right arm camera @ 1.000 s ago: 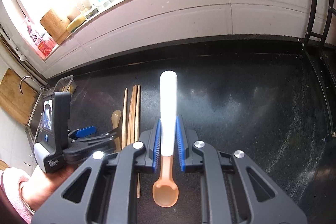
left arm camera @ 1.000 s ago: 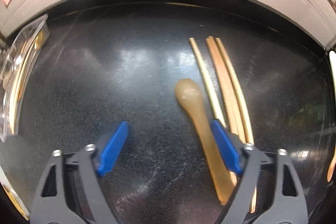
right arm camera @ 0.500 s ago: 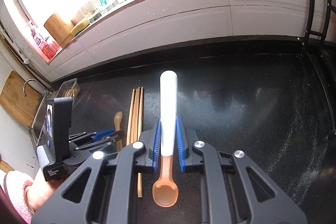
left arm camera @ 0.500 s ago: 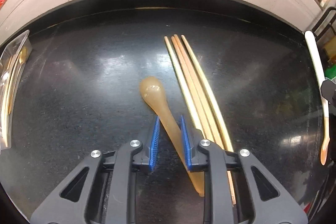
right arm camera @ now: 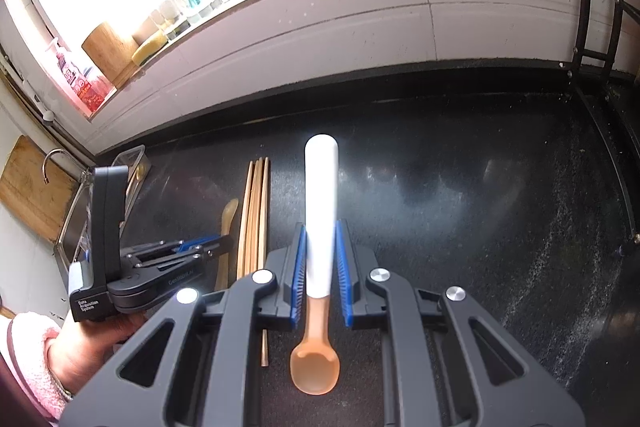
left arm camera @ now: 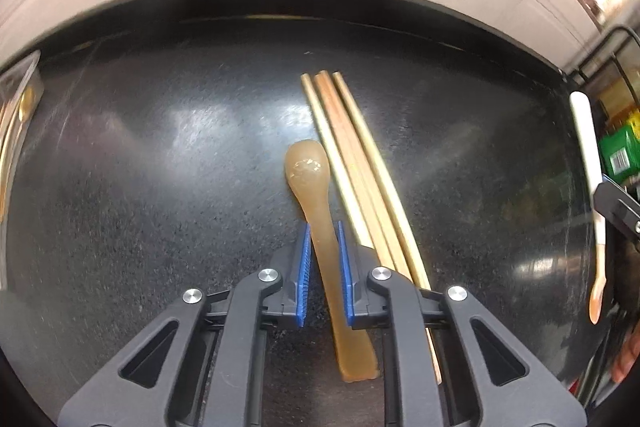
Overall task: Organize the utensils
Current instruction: 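Lift both held spoons and carry them over the clear container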
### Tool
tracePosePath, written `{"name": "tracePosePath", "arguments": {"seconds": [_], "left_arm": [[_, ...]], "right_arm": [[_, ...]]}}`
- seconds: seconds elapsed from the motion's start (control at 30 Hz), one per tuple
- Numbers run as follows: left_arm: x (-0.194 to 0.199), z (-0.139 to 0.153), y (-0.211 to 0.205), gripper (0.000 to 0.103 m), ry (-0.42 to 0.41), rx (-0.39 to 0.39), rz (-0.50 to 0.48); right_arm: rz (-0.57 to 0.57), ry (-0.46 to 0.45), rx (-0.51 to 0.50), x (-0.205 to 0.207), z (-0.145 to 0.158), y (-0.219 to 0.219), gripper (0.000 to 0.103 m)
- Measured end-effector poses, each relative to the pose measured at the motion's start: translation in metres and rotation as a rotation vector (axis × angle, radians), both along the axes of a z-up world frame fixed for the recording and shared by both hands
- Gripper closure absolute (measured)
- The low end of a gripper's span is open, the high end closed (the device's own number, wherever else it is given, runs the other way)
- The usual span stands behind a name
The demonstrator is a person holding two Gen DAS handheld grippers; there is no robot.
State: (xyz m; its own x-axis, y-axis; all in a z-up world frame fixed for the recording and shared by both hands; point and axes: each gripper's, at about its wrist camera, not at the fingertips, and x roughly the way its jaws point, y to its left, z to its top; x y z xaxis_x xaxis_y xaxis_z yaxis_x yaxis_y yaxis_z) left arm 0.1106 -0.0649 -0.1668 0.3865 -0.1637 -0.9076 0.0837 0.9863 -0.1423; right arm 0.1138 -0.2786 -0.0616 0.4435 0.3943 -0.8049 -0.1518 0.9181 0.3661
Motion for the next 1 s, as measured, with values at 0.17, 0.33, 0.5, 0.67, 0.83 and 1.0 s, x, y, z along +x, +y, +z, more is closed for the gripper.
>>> {"name": "tracePosePath", "arguments": {"seconds": [0.17, 0.33, 0.5, 0.67, 0.83, 1.0], "left_arm": [[0.005, 0.013, -0.002, 0.092, -0.041, 0.013, -0.032], [0.008, 0.028, 0.019, 0.093, -0.059, 0.016, 0.004], [0.005, 0.05, 0.041, 0.093, -0.088, 0.015, 0.047], [-0.003, 0.067, 0.085, 0.093, -0.111, 0.025, 0.123], [-0.018, 0.088, 0.147, 0.093, -0.137, 0.035, 0.223], [-0.035, 0.105, 0.215, 0.093, -0.163, 0.049, 0.315]], "right_arm": [[0.01, 0.01, -0.006, -0.001, -0.001, 0.008, 0.087], [0.023, 0.007, -0.01, 0.004, 0.004, 0.019, 0.087], [0.064, 0.0, -0.021, 0.013, 0.01, 0.042, 0.087], [0.142, -0.016, -0.025, 0.02, 0.019, 0.083, 0.088], [0.235, -0.043, -0.017, 0.027, 0.032, 0.137, 0.087], [0.331, -0.085, 0.006, 0.039, 0.05, 0.209, 0.088]]}}
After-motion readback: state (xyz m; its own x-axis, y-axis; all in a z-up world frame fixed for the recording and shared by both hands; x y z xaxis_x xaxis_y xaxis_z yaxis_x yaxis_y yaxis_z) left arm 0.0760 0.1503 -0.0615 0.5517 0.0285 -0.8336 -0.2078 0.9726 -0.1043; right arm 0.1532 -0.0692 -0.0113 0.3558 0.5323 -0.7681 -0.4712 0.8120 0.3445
